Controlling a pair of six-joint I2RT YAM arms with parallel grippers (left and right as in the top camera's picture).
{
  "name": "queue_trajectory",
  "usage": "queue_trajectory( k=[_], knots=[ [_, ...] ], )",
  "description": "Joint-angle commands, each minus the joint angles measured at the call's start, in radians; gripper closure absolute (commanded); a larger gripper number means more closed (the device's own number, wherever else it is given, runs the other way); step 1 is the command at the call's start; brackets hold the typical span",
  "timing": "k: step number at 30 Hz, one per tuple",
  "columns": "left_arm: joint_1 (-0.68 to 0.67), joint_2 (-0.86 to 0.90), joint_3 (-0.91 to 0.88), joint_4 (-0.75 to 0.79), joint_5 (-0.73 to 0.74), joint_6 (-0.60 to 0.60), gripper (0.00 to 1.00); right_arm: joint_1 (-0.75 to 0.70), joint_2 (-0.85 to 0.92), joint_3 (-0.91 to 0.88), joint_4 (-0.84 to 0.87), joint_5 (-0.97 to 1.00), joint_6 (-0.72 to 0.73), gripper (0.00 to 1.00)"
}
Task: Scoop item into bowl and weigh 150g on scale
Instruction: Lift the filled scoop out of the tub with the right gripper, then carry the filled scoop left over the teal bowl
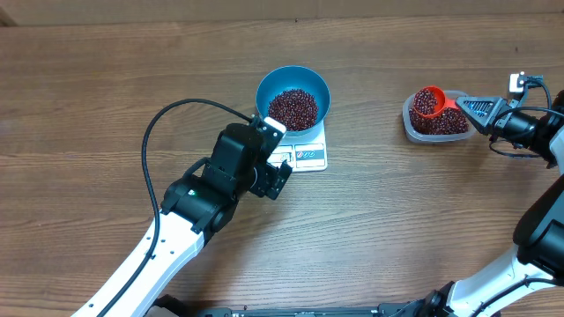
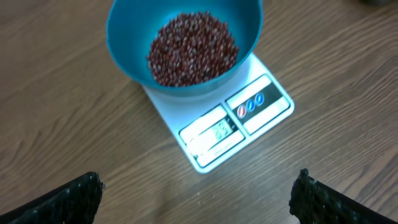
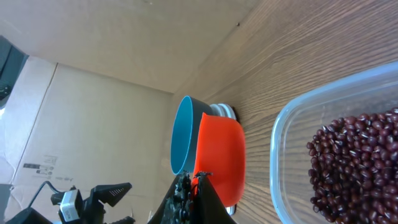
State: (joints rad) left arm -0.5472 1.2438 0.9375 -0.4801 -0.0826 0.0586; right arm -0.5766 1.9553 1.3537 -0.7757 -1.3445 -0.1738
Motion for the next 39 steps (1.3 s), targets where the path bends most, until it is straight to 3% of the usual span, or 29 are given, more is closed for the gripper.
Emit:
queue_trajectory(
  k=[1,39],
  knots=[
    [0.004,0.0,0.031,0.017,0.043,0.005,0.0,0.026,-0.04,-0.005,0.003,-0.045,-0.018,0.96],
    [0.004,0.0,0.031,0.025,0.05,0.013,0.01,0.418,-0.084,0.001,0.042,-0.018,0.014,0.96]
  ],
)
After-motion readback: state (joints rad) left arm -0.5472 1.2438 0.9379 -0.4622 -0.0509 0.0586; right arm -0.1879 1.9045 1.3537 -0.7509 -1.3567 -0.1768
